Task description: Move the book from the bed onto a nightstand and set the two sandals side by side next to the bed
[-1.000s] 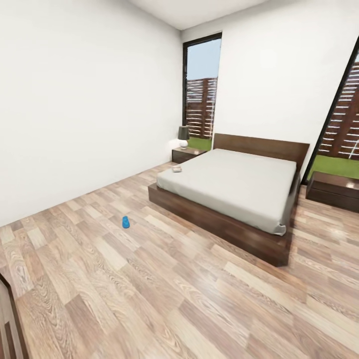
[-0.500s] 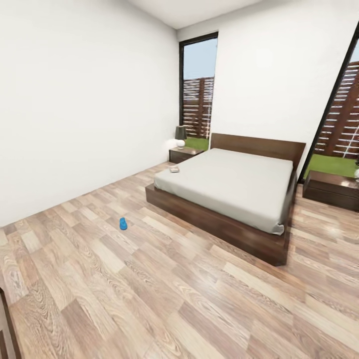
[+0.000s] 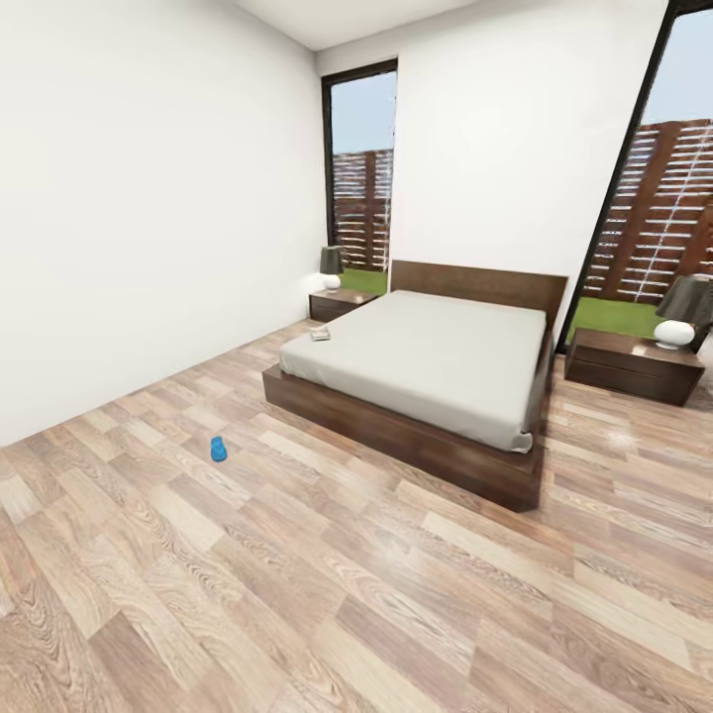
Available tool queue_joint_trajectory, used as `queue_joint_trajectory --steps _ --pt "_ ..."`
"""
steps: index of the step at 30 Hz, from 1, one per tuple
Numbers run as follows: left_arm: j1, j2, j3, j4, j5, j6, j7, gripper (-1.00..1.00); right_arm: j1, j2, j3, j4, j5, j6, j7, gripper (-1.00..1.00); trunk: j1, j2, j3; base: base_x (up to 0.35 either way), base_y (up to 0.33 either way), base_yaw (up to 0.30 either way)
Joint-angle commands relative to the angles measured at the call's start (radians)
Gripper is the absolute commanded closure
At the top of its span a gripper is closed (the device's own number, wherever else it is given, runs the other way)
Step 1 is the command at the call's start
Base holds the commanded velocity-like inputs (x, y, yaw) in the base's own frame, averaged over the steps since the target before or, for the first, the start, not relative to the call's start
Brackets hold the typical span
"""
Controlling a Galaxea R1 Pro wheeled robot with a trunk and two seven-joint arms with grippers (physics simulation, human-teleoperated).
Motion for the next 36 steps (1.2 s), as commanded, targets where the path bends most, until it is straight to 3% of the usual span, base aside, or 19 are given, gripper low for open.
queue_joint_trajectory --steps 1,36 --pt "0.000 0.000 0.000 0.000 0.000 -0.003 0.000 -1.00 0.000 0.000 -0.001 0.000 0.000 0.001 0.001 -1.00 0.000 0.000 -0.001 0.000 0.000 -0.202" --pt "0.000 0.000 0.000 0.000 0.000 -0.003 0.000 -1.00 0.000 0.000 -0.001 -0.001 0.000 0.001 0.000 -1.00 0.000 0.000 -0.021 0.000 0.000 -0.185"
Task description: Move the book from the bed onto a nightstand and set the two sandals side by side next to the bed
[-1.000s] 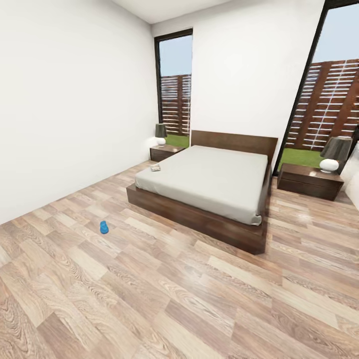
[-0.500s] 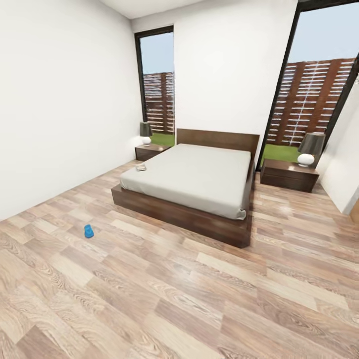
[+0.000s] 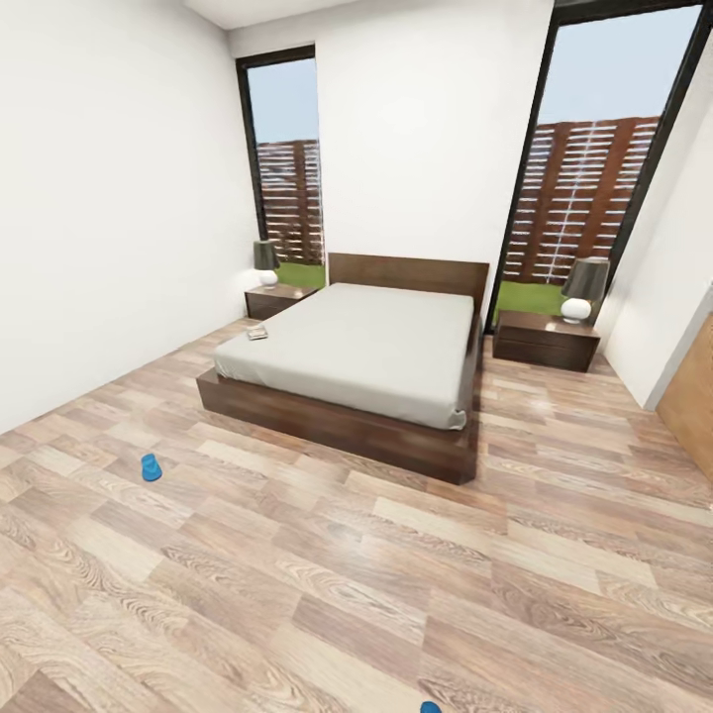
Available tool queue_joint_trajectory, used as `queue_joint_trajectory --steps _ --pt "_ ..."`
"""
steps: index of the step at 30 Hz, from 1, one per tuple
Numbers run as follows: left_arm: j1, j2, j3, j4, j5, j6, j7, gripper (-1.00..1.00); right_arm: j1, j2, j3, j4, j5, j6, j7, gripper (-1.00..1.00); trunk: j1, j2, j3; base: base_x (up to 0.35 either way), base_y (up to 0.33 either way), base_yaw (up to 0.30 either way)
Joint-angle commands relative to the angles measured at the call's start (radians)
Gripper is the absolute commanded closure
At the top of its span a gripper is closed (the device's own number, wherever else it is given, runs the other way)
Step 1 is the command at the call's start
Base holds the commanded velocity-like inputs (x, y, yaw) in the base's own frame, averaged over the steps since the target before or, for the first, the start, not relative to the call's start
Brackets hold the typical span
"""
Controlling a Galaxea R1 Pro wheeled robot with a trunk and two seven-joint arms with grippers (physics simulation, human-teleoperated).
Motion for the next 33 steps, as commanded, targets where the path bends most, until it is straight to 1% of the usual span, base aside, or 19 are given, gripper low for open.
queue_joint_trajectory --steps 1,9,17,33 --pt "0.000 0.000 0.000 0.000 0.000 -0.003 0.000 -1.00 0.000 0.000 -0.001 0.000 0.000 0.001 0.001 -1.00 0.000 0.000 -0.001 0.000 0.000 -0.042" --pt "0.000 0.000 0.000 0.000 0.000 -0.003 0.000 -1.00 0.000 0.000 -0.001 0.002 0.000 0.001 0.000 -1.00 0.000 0.000 -0.001 0.012 0.014 -0.017" --pt "0.000 0.000 0.000 -0.001 0.000 -0.003 0.000 -1.00 0.000 0.000 -0.001 0.001 0.000 0.001 0.000 -1.00 0.000 0.000 -0.001 0.101 0.106 -0.002" --pt "0.000 -0.001 0.000 -0.002 0.000 -0.003 0.000 -1.00 0.000 0.000 -0.001 0.001 0.000 0.001 0.002 -1.00 0.000 0.000 -0.001 0.007 0.007 -0.008"
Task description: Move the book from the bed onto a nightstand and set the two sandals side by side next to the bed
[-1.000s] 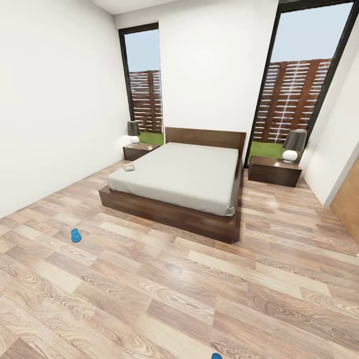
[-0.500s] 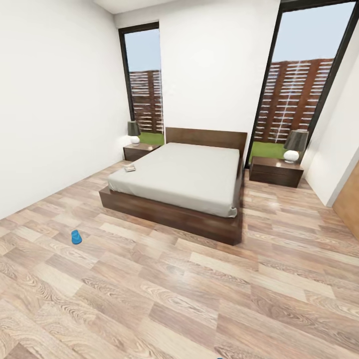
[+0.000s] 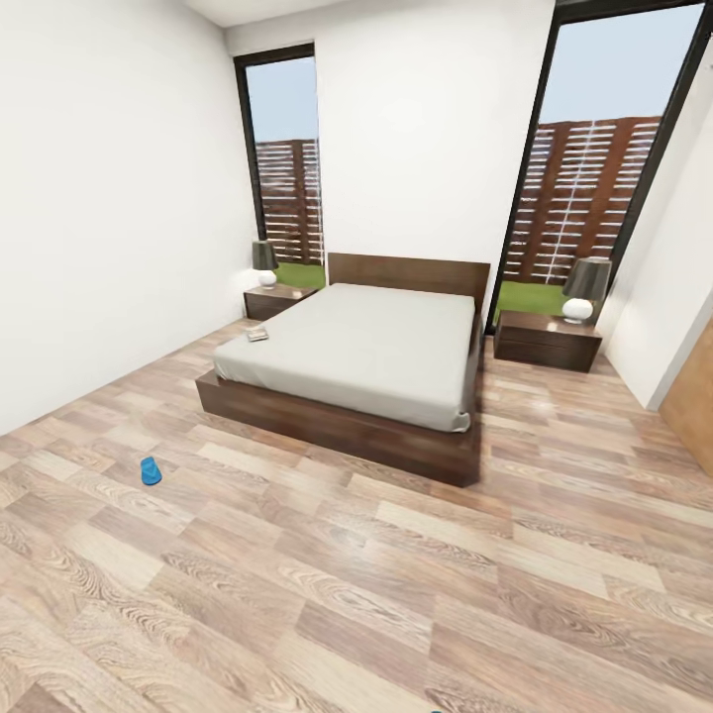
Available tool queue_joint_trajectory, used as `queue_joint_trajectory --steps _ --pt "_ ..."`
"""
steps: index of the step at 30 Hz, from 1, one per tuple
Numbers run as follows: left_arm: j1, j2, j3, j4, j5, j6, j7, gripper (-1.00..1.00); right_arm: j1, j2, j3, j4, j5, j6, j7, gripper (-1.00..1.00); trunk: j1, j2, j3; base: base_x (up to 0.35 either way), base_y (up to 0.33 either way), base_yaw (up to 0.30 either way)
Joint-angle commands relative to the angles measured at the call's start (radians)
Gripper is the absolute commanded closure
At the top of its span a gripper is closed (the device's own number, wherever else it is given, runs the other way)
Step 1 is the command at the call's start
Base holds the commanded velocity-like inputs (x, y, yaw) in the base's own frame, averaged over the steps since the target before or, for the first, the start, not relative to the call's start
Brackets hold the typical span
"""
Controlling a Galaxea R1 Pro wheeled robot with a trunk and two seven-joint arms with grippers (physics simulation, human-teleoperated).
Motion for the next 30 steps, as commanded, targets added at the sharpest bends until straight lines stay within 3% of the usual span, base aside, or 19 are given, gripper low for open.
queue_joint_trajectory --steps 1,11,21,30 --pt "0.000 0.000 0.000 0.000 0.000 -0.003 0.000 -1.00 0.000 0.000 -0.001 0.000 0.000 0.001 0.001 -1.00 0.000 0.000 -0.001 0.000 0.000 -0.112" --pt "0.000 -0.001 0.000 0.000 0.000 -0.003 0.000 -1.00 0.000 0.000 -0.001 -0.001 0.000 0.001 0.001 -1.00 0.000 0.000 -0.001 0.000 0.000 -0.191" --pt "0.000 -0.001 0.000 0.000 0.000 -0.003 0.000 -1.00 0.000 0.000 -0.001 -0.001 0.000 0.001 0.001 -1.00 0.000 0.000 -0.001 0.001 0.008 -0.033" --pt "-0.001 -0.001 0.000 -0.004 0.000 -0.003 0.000 -1.00 0.000 0.000 -0.001 -0.001 0.000 0.001 0.001 -1.00 0.000 0.000 -0.001 0.058 0.192 -0.002"
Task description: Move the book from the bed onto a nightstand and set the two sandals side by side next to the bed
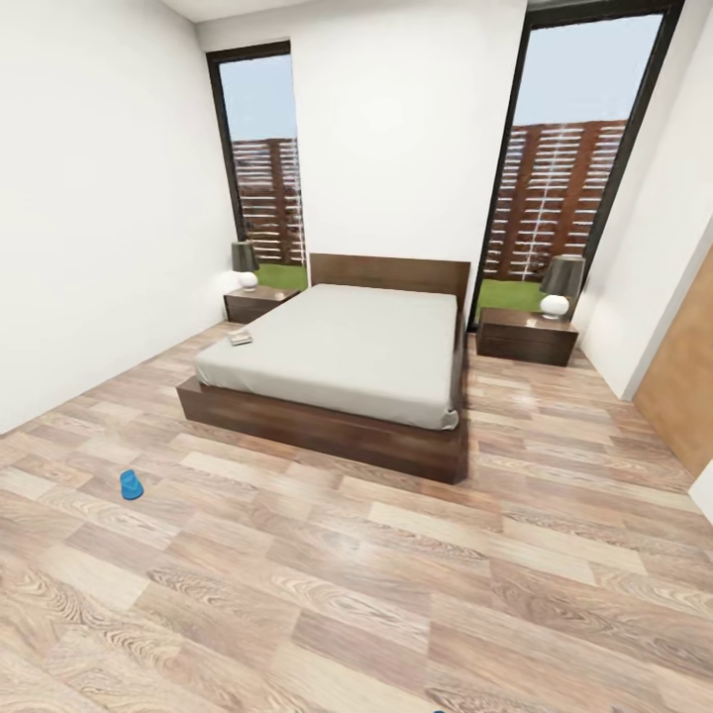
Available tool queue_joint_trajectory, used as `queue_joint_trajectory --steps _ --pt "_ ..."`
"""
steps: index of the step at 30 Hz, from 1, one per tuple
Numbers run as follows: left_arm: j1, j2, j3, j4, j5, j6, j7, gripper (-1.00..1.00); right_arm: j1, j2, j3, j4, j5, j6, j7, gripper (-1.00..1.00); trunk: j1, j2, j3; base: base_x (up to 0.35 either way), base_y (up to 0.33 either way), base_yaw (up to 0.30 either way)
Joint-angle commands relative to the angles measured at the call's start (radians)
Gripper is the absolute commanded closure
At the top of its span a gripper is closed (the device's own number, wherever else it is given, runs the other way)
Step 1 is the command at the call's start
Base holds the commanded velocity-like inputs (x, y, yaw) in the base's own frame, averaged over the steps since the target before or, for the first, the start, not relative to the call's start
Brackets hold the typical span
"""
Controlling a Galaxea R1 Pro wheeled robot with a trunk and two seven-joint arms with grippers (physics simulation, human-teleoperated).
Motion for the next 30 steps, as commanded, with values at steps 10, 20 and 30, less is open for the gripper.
queue_joint_trajectory --steps 10,20,30 --pt "0.000 0.001 0.000 0.000 0.000 -0.003 0.000 -1.00 0.000 0.000 -0.001 0.000 0.001 0.001 -0.004 -1.00 0.000 0.000 -0.001 0.011 0.042 0.000" --pt "0.000 0.001 0.000 -0.001 0.000 -0.003 0.000 -1.00 0.000 0.000 -0.001 0.000 0.000 0.001 -0.001 -1.00 0.000 0.000 -0.001 0.001 0.002 0.000" --pt "-0.001 0.001 0.000 -0.174 0.003 0.004 0.000 -1.00 0.000 -0.001 -0.001 -0.005 0.001 0.001 0.002 -1.00 0.000 0.000 -0.001 0.000 0.000 0.000"
